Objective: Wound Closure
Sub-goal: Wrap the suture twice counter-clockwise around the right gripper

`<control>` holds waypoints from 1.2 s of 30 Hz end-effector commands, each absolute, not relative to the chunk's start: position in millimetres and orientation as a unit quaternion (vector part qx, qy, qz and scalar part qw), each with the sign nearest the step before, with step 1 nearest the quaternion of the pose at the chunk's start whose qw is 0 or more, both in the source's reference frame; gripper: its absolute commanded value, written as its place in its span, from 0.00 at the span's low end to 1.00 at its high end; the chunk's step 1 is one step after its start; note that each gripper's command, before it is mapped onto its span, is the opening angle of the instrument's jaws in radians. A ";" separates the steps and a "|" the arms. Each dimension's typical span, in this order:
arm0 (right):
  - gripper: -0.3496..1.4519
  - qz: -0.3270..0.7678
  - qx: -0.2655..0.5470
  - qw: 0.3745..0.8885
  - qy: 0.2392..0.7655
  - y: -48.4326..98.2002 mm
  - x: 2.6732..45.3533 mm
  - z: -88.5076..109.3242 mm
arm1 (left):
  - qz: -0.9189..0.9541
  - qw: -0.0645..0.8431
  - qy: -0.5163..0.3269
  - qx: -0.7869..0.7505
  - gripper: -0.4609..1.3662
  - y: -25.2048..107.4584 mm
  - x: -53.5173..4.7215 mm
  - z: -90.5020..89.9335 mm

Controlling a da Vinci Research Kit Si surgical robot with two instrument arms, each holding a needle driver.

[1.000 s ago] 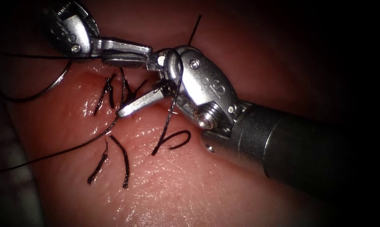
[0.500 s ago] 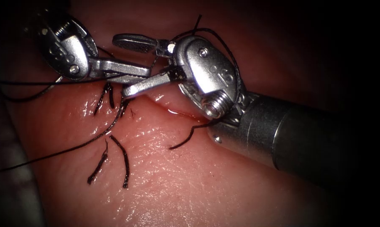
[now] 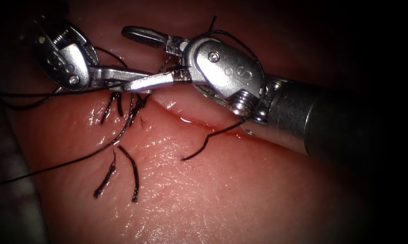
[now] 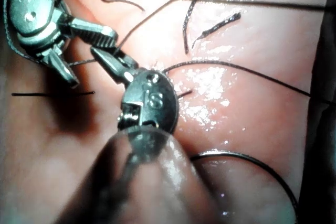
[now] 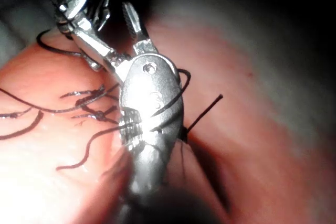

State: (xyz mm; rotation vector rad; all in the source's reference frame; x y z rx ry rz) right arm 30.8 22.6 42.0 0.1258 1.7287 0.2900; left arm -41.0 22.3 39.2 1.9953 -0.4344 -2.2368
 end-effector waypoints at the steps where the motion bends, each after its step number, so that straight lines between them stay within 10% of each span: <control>1: 0.77 0.129 0.055 0.639 0.756 22.8 30.5 42.0 | -0.738 0.059 -0.142 0.658 0.06 22.1 -41.1 39.1; 21: 0.80 0.166 0.125 0.583 0.786 22.8 29.4 41.1 | -0.738 0.066 -0.141 0.657 0.06 21.9 -41.4 40.5; 36: 0.78 0.134 0.108 0.664 0.728 21.2 30.3 44.2 | -0.740 0.061 -0.138 0.655 0.06 21.4 -41.5 38.4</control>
